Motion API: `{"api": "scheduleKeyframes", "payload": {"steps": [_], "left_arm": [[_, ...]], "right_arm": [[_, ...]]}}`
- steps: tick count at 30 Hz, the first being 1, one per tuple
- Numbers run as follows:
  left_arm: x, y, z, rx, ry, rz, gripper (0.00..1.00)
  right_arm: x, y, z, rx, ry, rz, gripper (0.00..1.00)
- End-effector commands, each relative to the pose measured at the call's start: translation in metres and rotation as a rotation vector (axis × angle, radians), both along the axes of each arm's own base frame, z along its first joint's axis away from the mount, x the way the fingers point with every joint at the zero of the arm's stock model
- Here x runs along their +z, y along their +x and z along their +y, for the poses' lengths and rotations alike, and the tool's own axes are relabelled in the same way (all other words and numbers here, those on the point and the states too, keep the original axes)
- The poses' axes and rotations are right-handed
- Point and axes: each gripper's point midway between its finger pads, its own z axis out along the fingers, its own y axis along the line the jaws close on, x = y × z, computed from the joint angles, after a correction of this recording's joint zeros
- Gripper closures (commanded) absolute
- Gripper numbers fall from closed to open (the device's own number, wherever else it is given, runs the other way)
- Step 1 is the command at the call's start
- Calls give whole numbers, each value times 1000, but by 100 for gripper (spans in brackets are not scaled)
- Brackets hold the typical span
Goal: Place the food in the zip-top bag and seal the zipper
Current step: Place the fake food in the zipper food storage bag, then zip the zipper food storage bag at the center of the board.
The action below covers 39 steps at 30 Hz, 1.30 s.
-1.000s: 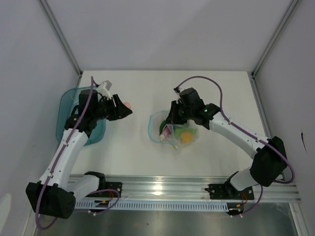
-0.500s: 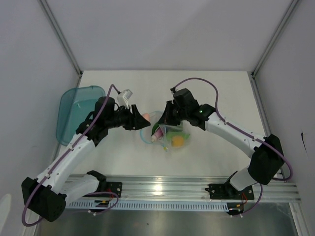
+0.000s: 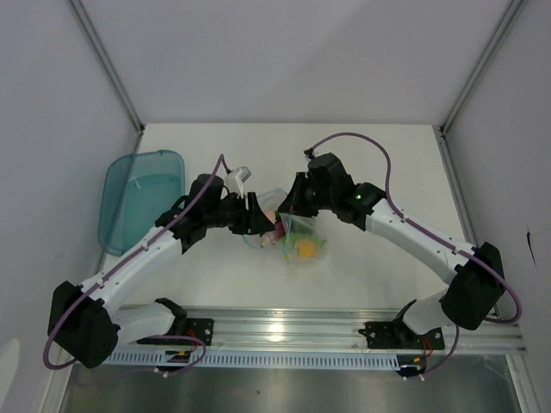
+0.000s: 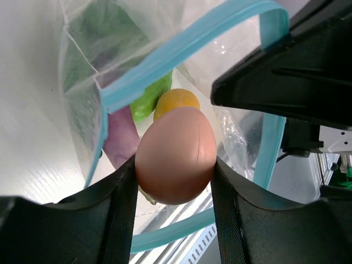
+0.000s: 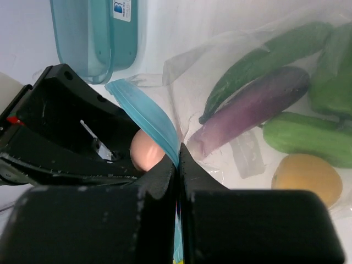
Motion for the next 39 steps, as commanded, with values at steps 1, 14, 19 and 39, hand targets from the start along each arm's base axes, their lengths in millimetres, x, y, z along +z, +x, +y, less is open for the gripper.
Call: {"api": "scheduleKeyframes", "payload": {"steps": [1, 14, 19, 39], "left_arm": [[14, 13, -8, 19, -29, -50, 62], [113, -3, 10, 1, -129, -420, 0], [131, 6, 51, 215, -51, -529, 1], [54, -6, 10, -61, 2, -320, 20]], "right_arm": [[38, 2, 3, 3, 70, -74, 100], [44, -2, -17, 3, 85, -83, 100], [43, -10, -21, 38, 71, -91, 100], [43, -34, -37, 190, 6, -151, 100]]}}
